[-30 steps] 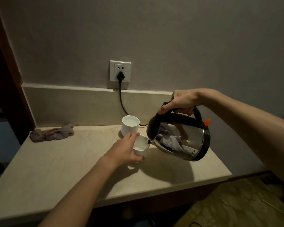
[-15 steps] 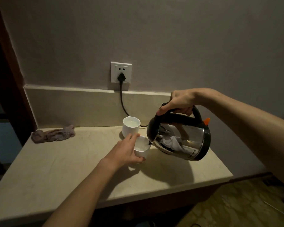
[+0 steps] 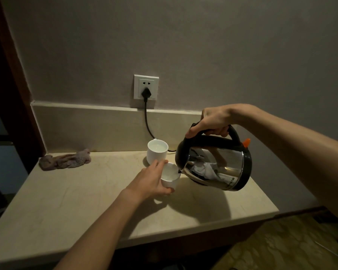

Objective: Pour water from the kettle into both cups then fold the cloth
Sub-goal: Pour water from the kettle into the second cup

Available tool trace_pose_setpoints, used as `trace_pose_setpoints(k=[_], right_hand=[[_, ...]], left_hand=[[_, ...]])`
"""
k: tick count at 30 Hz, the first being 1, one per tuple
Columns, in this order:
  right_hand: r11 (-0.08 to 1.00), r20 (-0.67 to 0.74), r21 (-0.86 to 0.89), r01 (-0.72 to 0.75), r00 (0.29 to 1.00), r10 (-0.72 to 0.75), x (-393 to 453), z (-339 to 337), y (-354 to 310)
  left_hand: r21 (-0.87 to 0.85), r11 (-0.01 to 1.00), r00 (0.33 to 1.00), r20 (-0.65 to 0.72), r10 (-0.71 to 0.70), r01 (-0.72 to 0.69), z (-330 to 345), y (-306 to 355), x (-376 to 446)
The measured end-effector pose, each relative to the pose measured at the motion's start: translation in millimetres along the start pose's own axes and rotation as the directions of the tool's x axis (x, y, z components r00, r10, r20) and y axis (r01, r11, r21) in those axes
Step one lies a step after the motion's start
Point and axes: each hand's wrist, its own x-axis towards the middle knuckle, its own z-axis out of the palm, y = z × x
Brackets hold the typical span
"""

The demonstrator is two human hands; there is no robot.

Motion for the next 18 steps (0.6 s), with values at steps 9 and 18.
trace_pose_setpoints(k=[9,18], right_hand=[[1.0,0.0,-0.019,-0.004,1.0,0.004,1.5,-1.3,-3.1],[1.0,0.02,-0.027,-0.011,1.0,0.011,2.4,-2.5,-6.8]], left_hand=[[-0.008,1.0,1.0,0.007,-0.002,0.002,-1.4,2.0,-1.4],[-0.017,1.0,1.0,0.011,-0.003,0.003,-1.3,1.0,-1.1]])
